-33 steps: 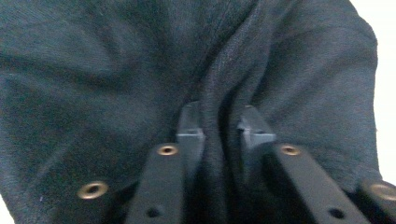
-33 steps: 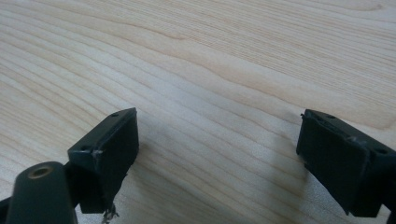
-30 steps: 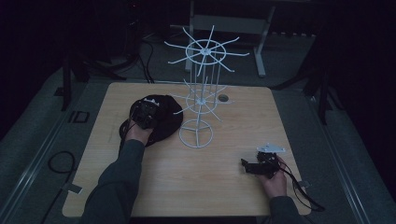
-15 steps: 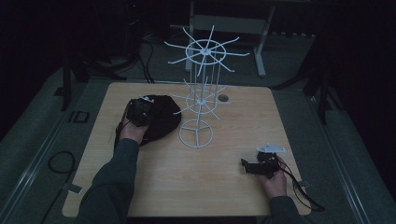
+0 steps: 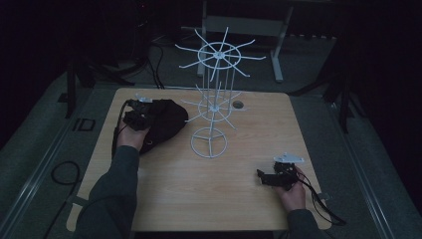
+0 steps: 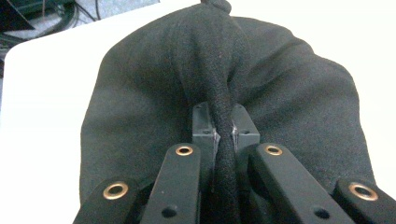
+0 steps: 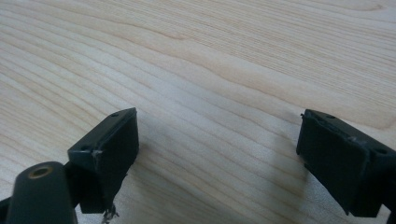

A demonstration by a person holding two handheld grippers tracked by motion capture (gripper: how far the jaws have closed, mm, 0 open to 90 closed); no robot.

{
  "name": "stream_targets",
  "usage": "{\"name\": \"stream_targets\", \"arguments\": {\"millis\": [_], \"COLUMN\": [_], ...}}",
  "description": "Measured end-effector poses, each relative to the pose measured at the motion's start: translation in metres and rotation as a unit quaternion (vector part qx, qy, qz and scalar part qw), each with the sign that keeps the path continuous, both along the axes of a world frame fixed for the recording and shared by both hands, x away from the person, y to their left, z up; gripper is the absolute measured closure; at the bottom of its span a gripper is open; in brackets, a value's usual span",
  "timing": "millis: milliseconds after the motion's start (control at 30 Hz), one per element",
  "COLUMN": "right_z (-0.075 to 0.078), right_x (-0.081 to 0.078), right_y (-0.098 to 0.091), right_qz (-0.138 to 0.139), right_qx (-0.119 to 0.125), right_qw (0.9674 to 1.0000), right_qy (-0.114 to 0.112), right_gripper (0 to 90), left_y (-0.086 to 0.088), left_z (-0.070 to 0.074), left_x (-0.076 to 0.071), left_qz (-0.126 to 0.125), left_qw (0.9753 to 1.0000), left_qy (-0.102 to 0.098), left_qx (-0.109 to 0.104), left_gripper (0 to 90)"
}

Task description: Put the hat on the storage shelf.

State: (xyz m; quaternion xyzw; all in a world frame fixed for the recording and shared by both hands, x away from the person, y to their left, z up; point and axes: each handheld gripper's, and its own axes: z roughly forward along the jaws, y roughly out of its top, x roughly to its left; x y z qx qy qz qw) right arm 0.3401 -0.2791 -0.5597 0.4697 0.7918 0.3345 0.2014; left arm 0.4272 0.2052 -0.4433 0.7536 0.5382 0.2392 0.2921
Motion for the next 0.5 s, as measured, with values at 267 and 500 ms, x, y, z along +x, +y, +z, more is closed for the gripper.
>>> {"name": "stream_targets", "arguments": {"millis": [267,500], "right_z": [0.000,0.000], "right_x": [0.000,0.000], "right_y": [0.000,0.000], "right_qz": [0.000,0.000], "right_qx": [0.000,0.000], "right_qw": [1.0000,1.0000], "right_qy": [0.000,0.000], "right_gripper": [12.6,12.6], "left_y": [0.016,0.028], "left_z": [0.011,0.023], "left_x": [-0.012,-0.022], "left_qz": [0.013,0.019], "left_qw": [0.9982,0.9944], "left_qy": [-0.040,-0.072], "left_qx": [-0.043,-0.075], "left_gripper": [85.3,85.3]}}
